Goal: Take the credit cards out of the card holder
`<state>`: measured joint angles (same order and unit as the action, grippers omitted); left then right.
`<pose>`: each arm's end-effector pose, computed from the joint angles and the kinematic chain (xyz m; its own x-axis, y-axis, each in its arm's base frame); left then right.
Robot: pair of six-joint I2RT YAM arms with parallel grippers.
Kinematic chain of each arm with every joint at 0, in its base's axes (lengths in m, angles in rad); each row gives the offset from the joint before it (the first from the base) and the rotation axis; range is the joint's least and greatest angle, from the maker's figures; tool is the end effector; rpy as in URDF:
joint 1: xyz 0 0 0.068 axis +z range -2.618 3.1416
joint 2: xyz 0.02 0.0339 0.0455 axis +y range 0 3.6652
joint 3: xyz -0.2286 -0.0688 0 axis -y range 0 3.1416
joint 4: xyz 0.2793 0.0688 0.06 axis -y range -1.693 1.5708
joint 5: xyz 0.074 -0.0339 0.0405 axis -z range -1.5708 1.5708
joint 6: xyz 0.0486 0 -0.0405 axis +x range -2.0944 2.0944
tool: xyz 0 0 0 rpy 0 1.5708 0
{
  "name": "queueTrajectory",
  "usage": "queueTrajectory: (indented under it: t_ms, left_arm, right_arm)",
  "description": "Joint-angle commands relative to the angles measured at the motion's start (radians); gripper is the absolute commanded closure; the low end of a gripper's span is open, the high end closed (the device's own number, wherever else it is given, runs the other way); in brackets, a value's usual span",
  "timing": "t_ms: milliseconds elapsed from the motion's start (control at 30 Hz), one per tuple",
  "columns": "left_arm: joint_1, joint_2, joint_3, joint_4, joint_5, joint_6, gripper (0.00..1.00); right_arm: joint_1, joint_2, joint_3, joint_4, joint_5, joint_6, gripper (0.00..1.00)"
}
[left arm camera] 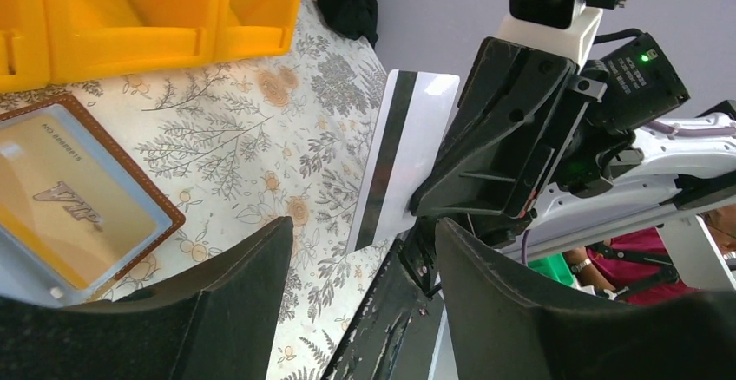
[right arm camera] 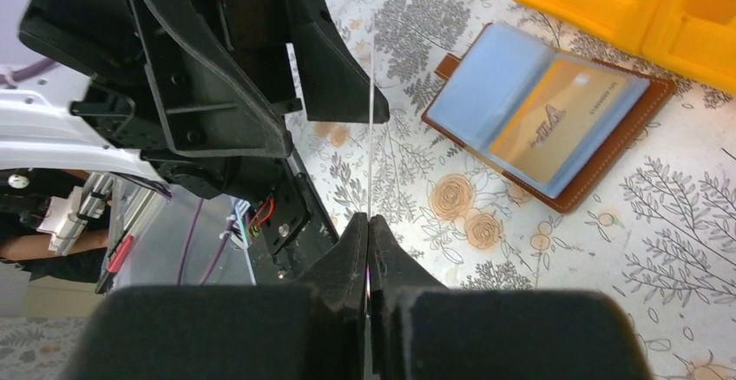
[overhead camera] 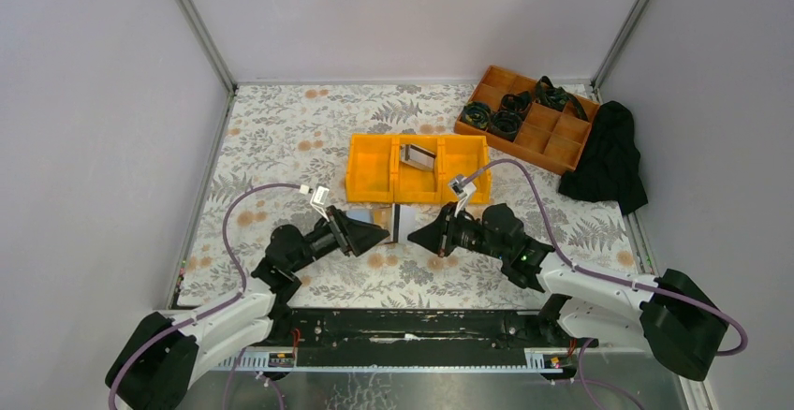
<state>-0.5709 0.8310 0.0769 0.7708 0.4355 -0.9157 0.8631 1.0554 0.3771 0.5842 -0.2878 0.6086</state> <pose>0.1813 -0.1408 0.1368 -0.6614 -0.4297 -0.6147 0.5259 0.3187 -0.7886 0.1732 0.2236 0.1725 -0.5717 0.1750 -0.8016 -0.7136 0.3761 0.5911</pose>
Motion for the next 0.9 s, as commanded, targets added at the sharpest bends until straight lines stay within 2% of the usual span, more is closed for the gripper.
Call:
queueTrajectory:
  t_ms: [0,167,400,600,867]
  left_arm:
    - [-0.011,-0.007,-0.033,0.18,0.012,-0.03,0.31]
    - [-0.013,-0.017,-0.041,0.197,0.004,-0.028,0.31]
    - [-0.022,0.018,-0.05,0.261,0.018,-0.05,0.38]
    - [-0.023,0.024,-0.058,0.292,0.029,-0.052,0.67]
    - [-0.023,0.031,-0.059,0.331,0.039,-0.067,0.9]
  right_arm:
    - [0.008,-0.03,0.033,0.106,-0.026,0.015,1.0]
    - [0.008,0.001,0.046,0.142,-0.029,0.027,1.0]
    - [0.009,0.065,0.085,0.19,-0.051,0.039,1.0]
    - [0.009,0.083,0.117,0.192,-0.061,0.037,1.0]
    - [0.008,0.075,0.128,0.182,-0.08,0.04,1.0]
